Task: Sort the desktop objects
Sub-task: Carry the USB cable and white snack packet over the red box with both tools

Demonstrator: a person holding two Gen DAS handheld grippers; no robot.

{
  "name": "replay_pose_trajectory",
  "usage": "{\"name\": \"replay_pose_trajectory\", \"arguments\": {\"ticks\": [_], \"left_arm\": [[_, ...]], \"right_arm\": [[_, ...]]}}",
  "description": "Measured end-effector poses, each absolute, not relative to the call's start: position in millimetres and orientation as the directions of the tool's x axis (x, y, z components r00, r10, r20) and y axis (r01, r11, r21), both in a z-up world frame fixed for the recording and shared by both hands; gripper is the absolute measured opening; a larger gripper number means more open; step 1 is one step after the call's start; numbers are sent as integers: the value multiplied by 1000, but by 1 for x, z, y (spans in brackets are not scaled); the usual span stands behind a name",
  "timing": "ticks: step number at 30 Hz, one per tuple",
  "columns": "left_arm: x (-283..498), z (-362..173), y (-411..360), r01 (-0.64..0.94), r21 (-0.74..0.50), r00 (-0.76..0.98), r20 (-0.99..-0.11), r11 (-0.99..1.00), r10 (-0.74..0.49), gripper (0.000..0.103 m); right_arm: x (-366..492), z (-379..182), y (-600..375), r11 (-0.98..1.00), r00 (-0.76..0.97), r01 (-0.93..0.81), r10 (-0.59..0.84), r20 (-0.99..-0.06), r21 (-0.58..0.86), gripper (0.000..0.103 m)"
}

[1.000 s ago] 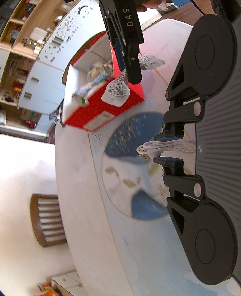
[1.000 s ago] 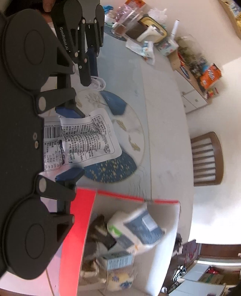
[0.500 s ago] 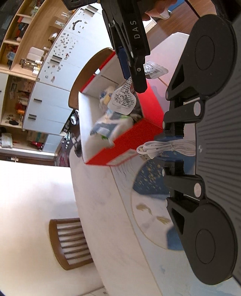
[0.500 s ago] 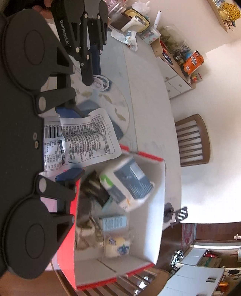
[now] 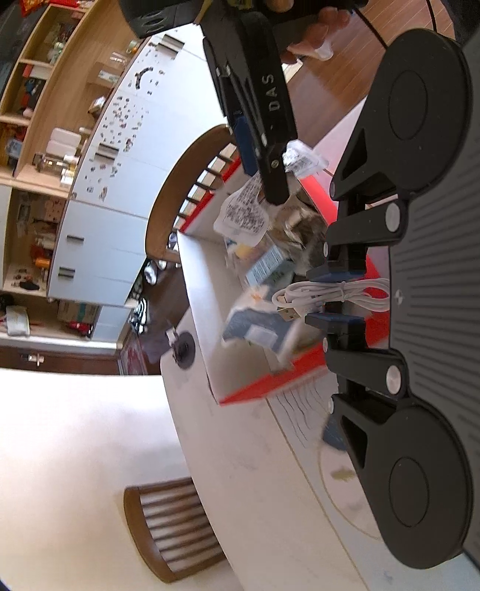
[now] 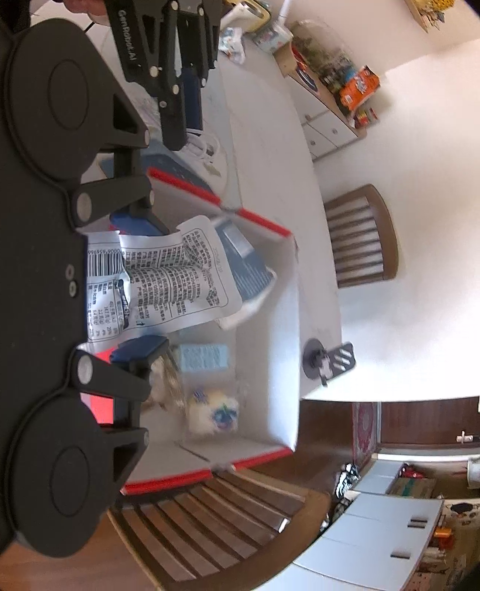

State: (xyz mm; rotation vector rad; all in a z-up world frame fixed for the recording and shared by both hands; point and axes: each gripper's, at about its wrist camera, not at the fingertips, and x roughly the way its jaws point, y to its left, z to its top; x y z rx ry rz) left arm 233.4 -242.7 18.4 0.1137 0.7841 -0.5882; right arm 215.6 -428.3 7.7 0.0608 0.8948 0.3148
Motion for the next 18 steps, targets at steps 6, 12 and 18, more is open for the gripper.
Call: {"name": "replay_pose_trajectory", "arguments": {"ticks": [6, 12, 18], "left_arm": [[254, 15, -274, 573, -124, 517, -713, 810, -475, 17], [278, 8, -302, 597, -146, 462, -740, 789, -488, 17], [294, -7, -328, 627, -139, 409, -780, 767, -475, 17]], "right_arm": [[237, 6, -451, 963, 601, -219, 262, -755, 161, 56], [266, -2, -468, 967, 602, -185, 252, -757, 175, 56], [286, -15, -470, 970, 584, -182, 237, -777, 159, 56]]}}
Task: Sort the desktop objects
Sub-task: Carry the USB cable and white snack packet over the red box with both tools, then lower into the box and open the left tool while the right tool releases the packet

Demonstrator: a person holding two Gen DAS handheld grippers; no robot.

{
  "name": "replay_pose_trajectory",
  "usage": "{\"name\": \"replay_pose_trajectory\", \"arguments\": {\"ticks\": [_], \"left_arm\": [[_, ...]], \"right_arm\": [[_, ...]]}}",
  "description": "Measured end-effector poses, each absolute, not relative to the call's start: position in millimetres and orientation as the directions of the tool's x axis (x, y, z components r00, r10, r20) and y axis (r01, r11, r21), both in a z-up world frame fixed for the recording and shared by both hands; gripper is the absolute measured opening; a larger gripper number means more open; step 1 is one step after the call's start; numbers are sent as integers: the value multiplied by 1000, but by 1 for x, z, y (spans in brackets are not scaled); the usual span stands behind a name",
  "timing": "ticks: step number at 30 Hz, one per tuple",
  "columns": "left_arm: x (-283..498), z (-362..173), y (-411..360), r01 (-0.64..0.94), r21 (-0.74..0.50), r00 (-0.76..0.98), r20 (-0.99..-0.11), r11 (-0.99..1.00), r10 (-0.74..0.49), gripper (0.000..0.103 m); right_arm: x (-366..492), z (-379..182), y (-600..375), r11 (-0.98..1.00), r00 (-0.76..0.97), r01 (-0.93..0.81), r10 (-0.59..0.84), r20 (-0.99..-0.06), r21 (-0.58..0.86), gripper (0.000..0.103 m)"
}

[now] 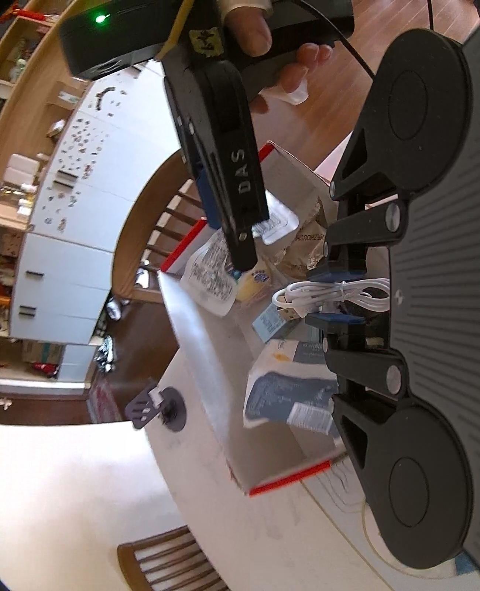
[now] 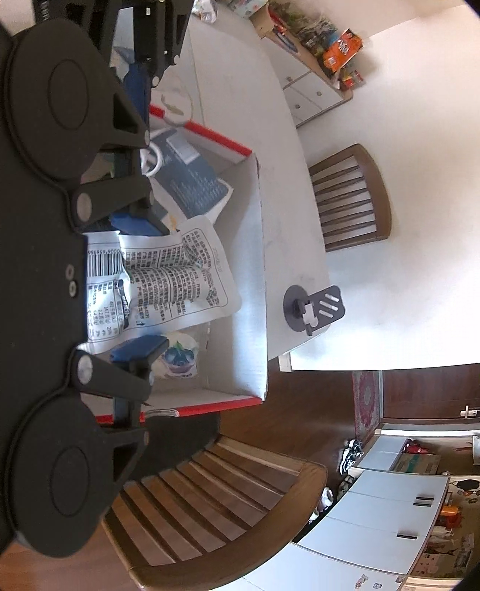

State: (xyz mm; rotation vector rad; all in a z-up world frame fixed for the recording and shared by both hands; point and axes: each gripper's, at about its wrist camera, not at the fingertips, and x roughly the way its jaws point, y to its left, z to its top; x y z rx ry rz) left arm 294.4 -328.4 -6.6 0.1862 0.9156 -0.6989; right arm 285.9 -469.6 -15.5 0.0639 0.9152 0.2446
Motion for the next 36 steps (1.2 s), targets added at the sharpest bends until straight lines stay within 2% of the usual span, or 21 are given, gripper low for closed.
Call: {"name": "replay_pose_trajectory", "arguments": {"ticks": [14, 36], "left_arm": [[318, -46, -353, 638, -149, 308, -850, 755, -428, 17], [338, -81, -354, 613, -205, 220, -884, 763, -414, 16]], "right_arm": [[309, -61, -462, 975, 496, -185, 199, -845, 122, 56], [314, -86, -458, 978, 455, -186, 172, -874, 95, 56]]}}
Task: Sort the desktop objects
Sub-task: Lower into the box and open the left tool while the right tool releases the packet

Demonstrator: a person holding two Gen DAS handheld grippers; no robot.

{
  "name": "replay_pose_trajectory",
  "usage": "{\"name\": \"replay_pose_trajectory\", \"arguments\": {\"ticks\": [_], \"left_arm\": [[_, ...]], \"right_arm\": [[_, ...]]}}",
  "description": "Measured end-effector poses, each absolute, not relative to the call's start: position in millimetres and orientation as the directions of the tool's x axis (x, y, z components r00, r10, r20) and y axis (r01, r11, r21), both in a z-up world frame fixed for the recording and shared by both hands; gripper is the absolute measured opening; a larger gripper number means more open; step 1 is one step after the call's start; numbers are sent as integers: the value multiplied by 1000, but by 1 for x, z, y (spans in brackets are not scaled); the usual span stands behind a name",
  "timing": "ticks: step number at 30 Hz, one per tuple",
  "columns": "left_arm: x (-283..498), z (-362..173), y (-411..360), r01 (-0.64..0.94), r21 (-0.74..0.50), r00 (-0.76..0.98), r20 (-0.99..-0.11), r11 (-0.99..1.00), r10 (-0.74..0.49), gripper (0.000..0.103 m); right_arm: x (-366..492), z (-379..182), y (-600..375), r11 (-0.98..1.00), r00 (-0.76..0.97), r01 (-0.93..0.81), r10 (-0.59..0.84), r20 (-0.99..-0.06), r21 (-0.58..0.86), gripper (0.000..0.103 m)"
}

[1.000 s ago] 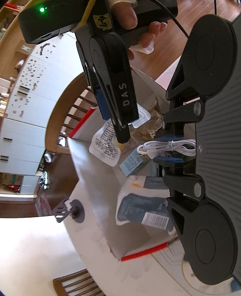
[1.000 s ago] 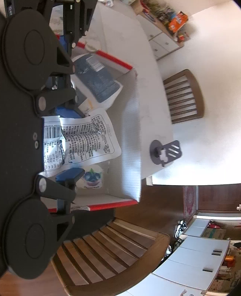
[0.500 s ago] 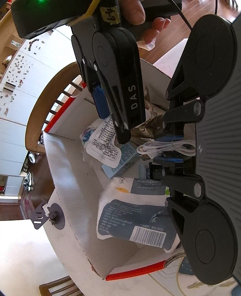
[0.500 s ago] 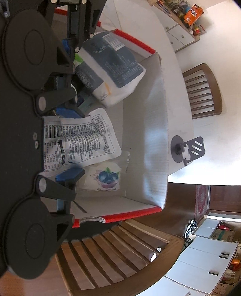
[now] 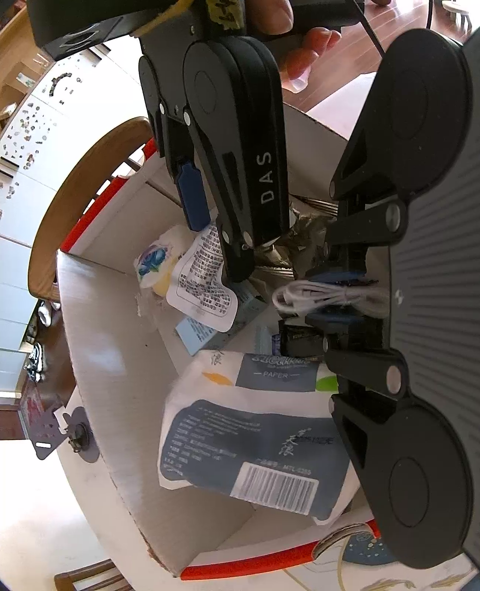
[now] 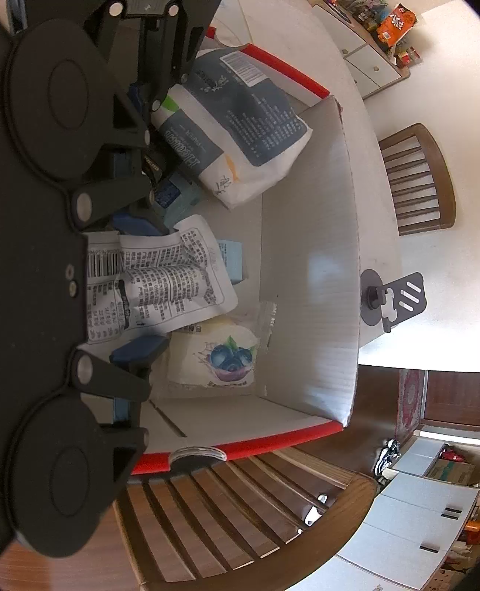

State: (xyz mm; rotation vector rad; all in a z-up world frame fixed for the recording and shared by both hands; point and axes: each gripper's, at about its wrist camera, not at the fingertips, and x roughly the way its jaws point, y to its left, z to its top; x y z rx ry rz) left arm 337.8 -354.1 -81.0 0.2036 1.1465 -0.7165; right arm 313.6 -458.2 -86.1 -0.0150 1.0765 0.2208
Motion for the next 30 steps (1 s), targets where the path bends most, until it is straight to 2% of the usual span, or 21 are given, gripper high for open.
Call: {"name": "replay_pose_trajectory", "arguments": {"ticks": [8, 11, 30], "left_arm": [[341, -78, -354, 604, -227, 212, -878, 764, -429, 17], [339, -74, -352, 603, -229, 216, -875, 764, -433, 17], [309, -31, -319, 569, -255, 304, -818, 782, -488, 17]], "right_arm": [[313, -86, -460, 974, 452, -192, 193, -871, 116, 58], [311, -82, -459, 974, 462, -194, 194, -866, 114, 61], [271, -36, -468, 959, 521, -239, 258, -813, 151, 62]]}}
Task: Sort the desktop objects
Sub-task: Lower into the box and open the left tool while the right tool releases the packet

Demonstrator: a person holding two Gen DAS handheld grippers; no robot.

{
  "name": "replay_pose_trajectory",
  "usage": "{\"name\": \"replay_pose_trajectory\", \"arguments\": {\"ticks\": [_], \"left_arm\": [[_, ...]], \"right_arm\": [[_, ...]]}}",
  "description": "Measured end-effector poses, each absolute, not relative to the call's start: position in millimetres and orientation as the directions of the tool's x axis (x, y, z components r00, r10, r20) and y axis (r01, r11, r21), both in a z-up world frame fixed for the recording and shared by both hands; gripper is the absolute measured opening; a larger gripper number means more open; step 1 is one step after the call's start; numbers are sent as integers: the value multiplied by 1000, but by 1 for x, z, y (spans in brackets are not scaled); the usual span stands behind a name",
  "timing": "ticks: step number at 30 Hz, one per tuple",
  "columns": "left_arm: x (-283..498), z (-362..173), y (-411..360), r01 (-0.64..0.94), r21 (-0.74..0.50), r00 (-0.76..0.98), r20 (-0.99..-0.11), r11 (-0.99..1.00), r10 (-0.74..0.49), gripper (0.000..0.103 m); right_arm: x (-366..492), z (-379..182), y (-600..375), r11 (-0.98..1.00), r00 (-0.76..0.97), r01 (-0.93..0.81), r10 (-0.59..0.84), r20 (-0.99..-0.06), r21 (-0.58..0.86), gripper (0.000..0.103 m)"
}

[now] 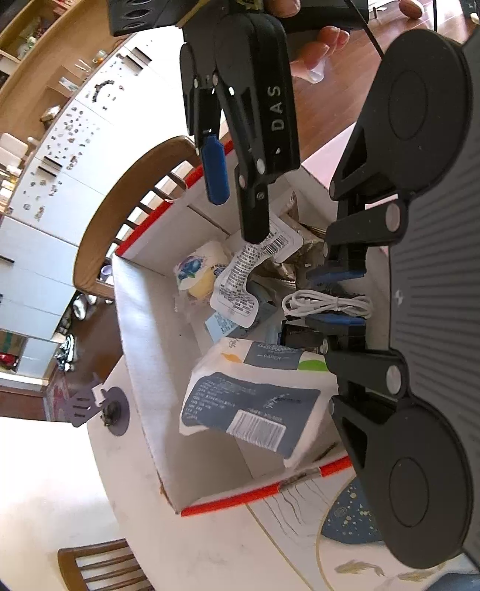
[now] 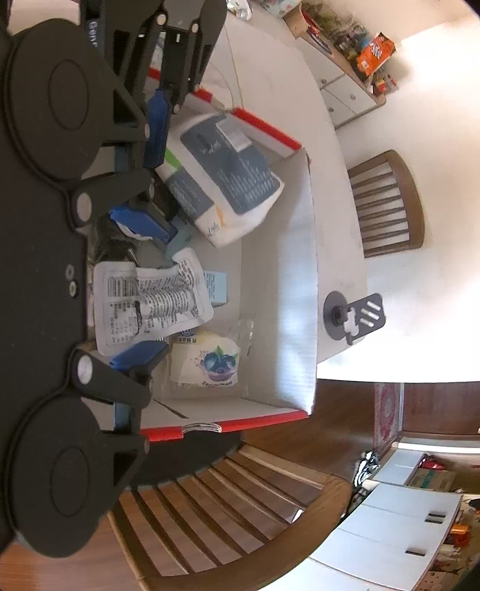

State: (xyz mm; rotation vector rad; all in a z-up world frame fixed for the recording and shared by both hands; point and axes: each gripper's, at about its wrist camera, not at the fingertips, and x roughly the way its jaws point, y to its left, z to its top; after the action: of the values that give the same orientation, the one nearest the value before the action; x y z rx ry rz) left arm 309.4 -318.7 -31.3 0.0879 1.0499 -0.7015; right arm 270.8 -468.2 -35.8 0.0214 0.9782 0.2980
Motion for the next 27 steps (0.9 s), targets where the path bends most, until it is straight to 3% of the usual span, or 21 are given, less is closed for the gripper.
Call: {"name": "replay_pose_trajectory", "arguments": {"ticks": [15, 19, 22, 25, 27], "left_arm": [[280, -4, -292, 517, -244, 382, -792, 820, -476, 17], [273, -3, -286, 515, -227, 393, -794, 826, -464, 24], [267, -3, -279, 511, -229, 398, -792, 829, -463, 33], [262, -1, -273, 509, -237, 403, -784, 827, -472, 72], [259, 0, -268, 510, -241, 406, -779, 826, -479, 73]], "right_arm": [[227, -7, -457, 947, 575, -276, 301, -761, 166, 62], [218, -6, -451, 947, 581, -273, 303, -755, 169, 62], [210, -5, -447, 949, 588, -269, 299, -752, 167, 63], [204, -4, -444, 951, 596, -260, 293, -748, 166, 63], [200, -3, -442, 955, 604, -251, 284, -745, 160, 63]]}}
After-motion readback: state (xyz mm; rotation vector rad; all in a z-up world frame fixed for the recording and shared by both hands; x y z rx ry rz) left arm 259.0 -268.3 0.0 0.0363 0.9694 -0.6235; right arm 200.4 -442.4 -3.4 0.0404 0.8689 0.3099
